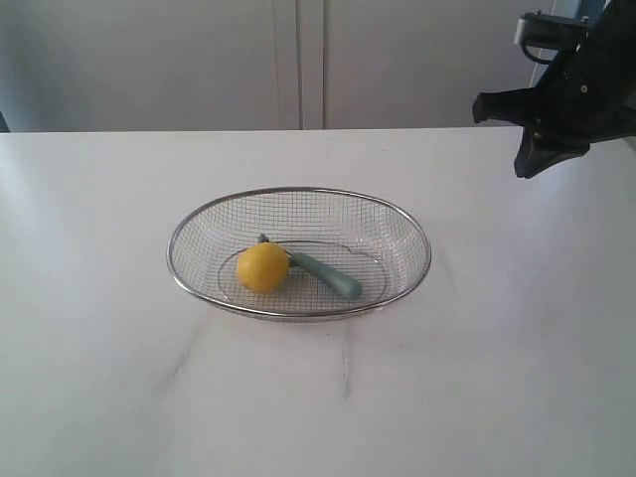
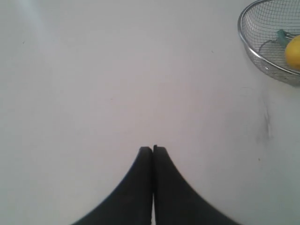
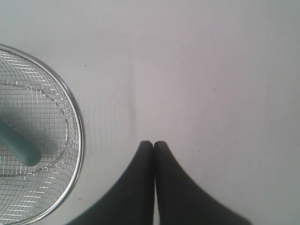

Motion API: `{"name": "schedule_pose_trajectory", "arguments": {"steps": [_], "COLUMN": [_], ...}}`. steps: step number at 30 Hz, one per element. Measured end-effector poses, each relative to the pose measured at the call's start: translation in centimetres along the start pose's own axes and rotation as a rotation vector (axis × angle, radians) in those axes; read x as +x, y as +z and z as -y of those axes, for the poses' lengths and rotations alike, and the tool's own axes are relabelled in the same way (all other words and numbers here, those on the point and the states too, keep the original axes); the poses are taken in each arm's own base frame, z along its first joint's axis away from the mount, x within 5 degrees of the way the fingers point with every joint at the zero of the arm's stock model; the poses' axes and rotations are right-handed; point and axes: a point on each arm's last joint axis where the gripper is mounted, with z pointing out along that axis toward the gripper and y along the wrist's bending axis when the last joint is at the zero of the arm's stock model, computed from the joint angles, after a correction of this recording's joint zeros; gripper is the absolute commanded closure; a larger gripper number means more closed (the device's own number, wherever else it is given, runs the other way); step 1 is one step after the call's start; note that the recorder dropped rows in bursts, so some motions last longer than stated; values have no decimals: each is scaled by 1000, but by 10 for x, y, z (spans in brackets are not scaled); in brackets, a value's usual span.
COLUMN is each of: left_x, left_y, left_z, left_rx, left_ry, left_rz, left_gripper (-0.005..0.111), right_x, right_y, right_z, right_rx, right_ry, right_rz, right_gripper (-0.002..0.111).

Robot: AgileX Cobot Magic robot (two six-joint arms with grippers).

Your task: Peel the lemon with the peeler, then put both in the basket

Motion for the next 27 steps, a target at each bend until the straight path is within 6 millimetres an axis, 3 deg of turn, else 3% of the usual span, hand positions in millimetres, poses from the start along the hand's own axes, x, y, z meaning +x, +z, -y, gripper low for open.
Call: {"name": "schedule_pose_trajectory", "arguments": {"steps": [11, 27], "left_x": [40, 41], "left_y": [7, 6], "left_z": [-3, -4], "left_rx": [-57, -71], "left_ry": [7, 21], "left_rz": [90, 134], "left_gripper": [107, 107], "right_x": [0, 0], "right_y": [0, 0], "right_z": [0, 0], "right_rx": [0, 0], "right_ry": [0, 0], "right_rz": [0, 2], "right_gripper": [108, 108]}}
